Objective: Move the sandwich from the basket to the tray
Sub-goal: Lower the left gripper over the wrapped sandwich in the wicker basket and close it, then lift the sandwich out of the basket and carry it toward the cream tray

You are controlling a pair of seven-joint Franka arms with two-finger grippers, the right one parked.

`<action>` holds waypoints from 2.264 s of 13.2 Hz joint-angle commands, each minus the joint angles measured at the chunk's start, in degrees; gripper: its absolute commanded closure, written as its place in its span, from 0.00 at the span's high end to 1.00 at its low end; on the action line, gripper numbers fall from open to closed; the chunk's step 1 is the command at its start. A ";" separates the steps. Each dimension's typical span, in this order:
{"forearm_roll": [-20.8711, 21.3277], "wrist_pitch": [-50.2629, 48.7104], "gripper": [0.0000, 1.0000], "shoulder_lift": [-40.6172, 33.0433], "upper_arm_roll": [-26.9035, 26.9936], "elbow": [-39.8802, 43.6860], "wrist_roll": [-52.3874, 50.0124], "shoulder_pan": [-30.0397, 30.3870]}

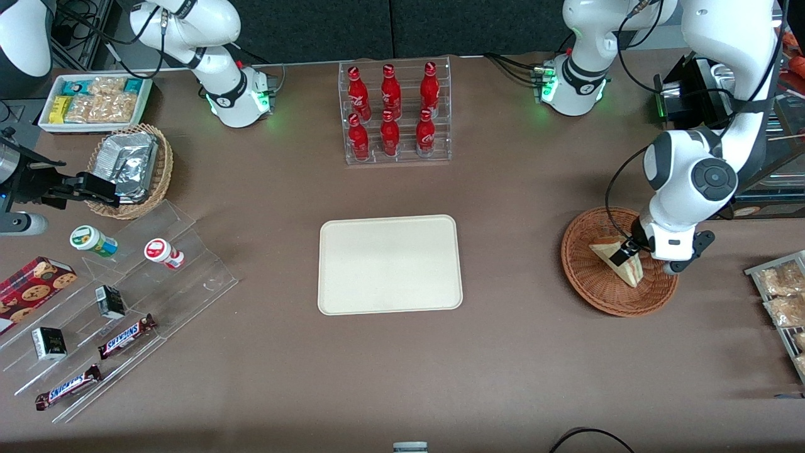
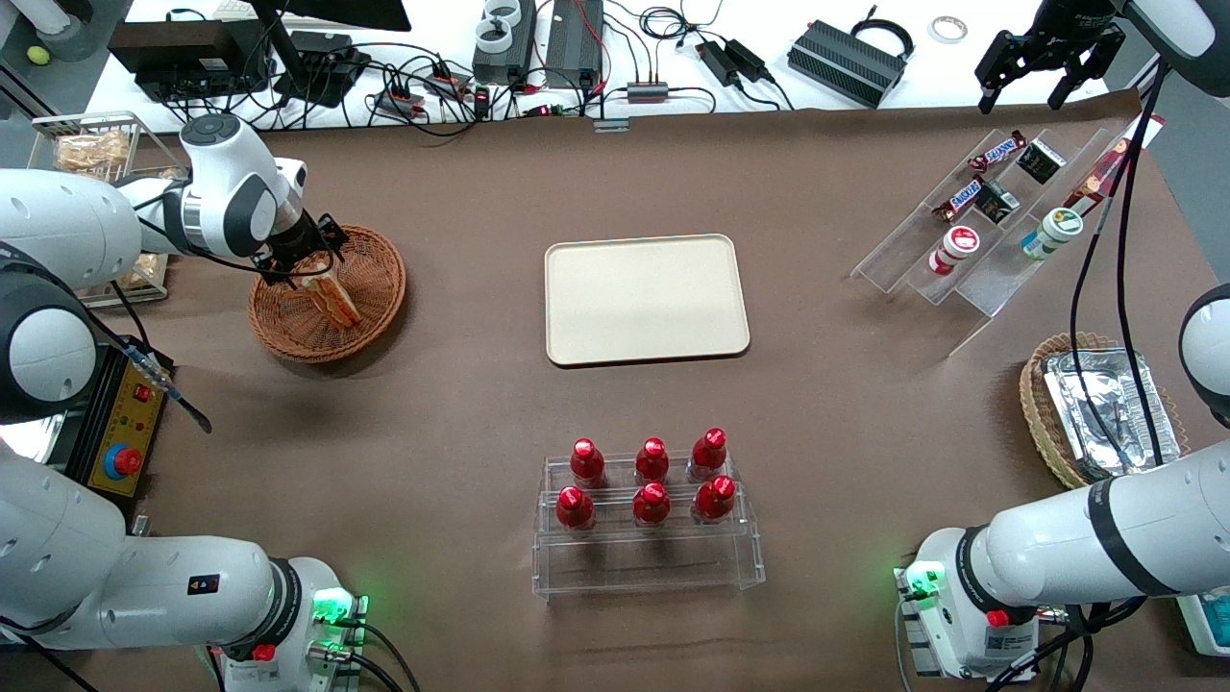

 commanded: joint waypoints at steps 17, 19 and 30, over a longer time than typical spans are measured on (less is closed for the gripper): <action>1.24 -32.34 0.19 -5.01 -9.38 18.02 0.53 -0.97; 1.06 -40.18 0.19 -4.31 -14.73 25.67 0.18 -0.97; 9.38 -36.88 0.19 13.78 -27.16 43.00 -14.29 -16.85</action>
